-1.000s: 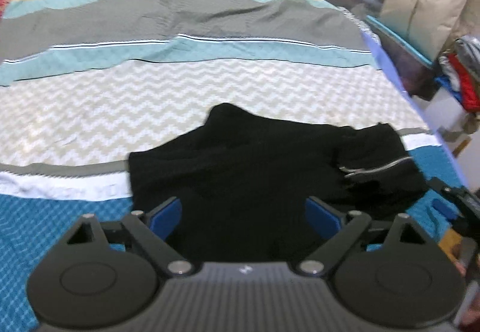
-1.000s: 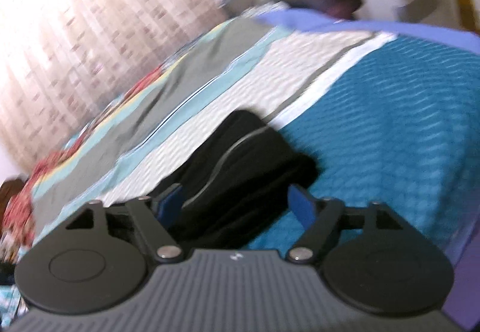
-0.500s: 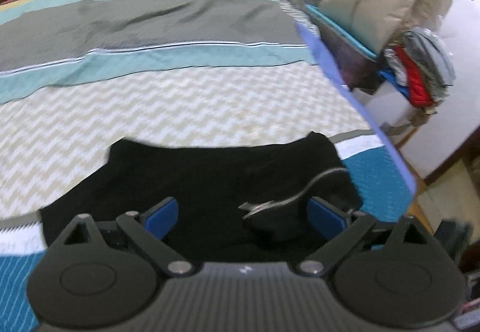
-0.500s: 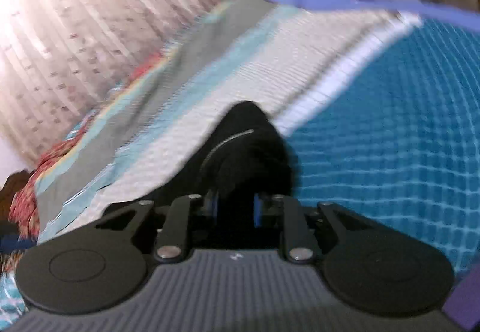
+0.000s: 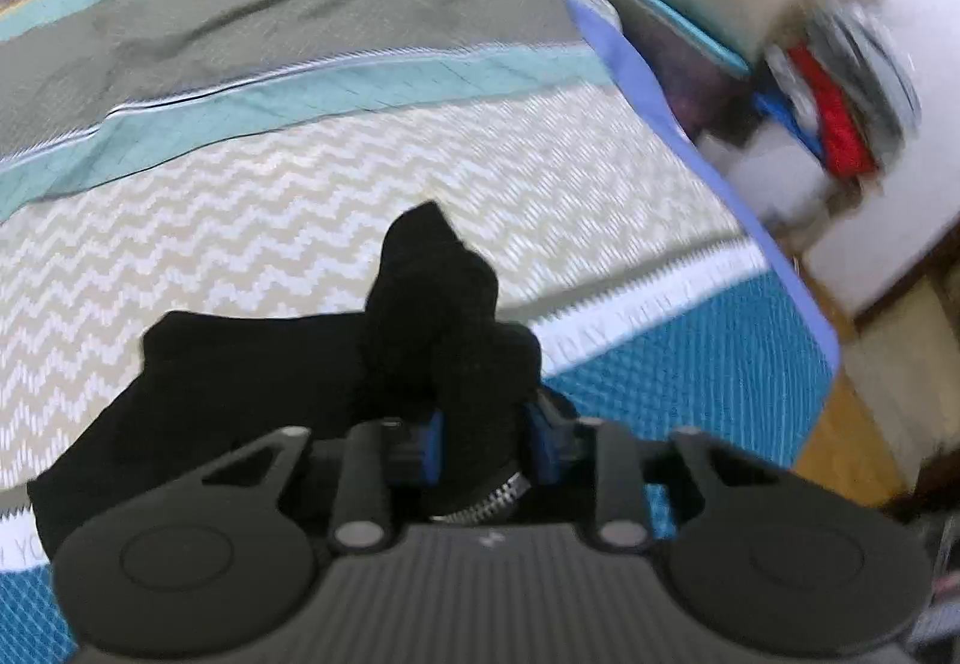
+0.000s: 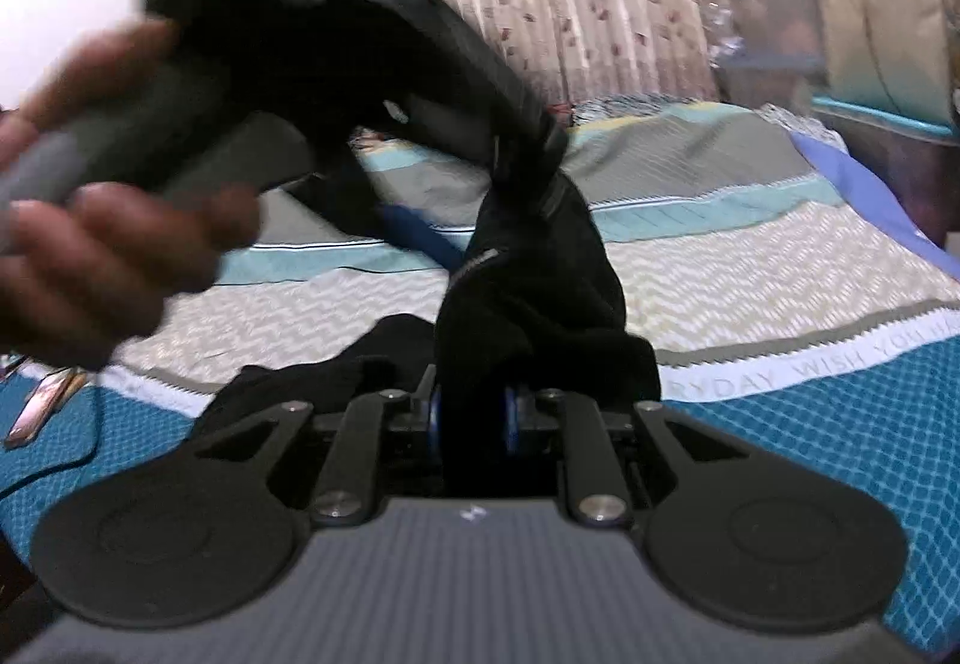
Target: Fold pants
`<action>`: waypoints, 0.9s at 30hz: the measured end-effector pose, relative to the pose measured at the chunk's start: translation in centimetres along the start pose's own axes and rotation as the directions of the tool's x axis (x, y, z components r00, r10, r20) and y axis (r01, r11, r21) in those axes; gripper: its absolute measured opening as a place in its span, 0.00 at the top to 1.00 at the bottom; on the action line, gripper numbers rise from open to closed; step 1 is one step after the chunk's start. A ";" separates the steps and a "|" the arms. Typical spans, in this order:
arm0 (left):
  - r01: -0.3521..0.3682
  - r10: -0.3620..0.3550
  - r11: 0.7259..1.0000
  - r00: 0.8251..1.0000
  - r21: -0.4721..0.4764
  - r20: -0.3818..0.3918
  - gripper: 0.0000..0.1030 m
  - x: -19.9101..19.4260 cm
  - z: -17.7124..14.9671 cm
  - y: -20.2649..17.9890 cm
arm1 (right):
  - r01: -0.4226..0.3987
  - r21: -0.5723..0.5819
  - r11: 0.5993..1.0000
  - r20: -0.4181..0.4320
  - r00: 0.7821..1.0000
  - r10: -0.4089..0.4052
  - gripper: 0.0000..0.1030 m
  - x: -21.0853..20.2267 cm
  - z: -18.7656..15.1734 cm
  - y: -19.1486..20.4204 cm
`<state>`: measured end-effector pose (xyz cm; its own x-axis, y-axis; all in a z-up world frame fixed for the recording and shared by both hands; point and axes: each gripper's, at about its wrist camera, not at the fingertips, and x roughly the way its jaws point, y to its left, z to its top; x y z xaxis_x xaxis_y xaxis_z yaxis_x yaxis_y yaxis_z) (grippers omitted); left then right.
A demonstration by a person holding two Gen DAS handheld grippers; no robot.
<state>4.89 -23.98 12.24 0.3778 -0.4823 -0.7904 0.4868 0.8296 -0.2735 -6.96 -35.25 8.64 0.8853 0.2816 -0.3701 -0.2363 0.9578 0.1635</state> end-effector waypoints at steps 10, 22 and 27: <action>0.081 -0.073 0.984 0.996 -0.159 0.058 0.79 -4.0 -1.8 7.3 | -0.128 -0.088 0.988 -0.034 0.991 0.126 0.88 0.1 0.1 3.4; 0.138 -0.100 0.955 0.983 -0.264 0.154 0.81 -9.3 -5.4 15.0 | -0.296 -0.230 0.927 -0.132 0.953 0.272 0.94 -0.2 -0.2 10.7; 0.129 -0.076 0.929 0.984 -0.347 0.162 0.81 -9.4 -7.7 18.8 | -0.353 -0.249 0.902 -0.170 0.933 0.318 0.94 -0.1 0.0 12.2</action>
<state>4.40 -1.73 10.26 0.4622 -0.5831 -0.6680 0.2274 0.8061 -0.5463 -9.93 -23.62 10.66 0.6824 0.5770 -0.4488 -0.6252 0.7788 0.0506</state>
